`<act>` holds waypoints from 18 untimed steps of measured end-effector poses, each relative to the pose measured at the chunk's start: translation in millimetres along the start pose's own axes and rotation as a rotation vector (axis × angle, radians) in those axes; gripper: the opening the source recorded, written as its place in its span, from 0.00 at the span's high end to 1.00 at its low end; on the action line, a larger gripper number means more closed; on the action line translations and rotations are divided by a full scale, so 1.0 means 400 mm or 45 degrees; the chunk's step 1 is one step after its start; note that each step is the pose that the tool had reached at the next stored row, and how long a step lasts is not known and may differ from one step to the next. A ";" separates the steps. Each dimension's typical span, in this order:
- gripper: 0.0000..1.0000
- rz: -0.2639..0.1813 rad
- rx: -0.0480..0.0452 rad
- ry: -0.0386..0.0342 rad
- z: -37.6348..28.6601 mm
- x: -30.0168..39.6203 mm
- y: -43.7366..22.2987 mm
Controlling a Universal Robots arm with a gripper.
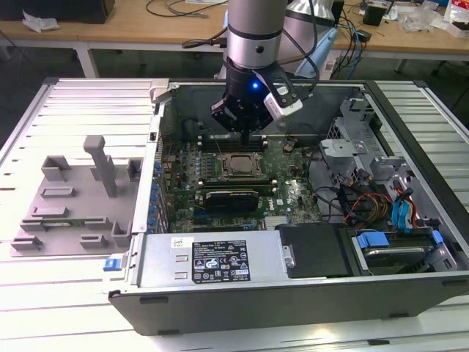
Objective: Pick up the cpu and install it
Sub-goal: 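Install the first cpu locking lever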
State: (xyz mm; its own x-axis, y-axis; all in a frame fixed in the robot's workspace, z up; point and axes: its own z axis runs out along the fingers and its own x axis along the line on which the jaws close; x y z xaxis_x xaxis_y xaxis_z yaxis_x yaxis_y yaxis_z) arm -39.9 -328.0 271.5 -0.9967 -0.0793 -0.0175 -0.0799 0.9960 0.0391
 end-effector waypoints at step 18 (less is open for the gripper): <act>0.89 0.000 -0.024 -0.0177 -0.002 0.159 0.013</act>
State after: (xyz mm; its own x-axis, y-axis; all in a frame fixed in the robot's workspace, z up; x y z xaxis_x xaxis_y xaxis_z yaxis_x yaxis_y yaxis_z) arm -103.7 -328.0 271.4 -0.9964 -0.0786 -0.0313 -0.0803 0.9951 0.0583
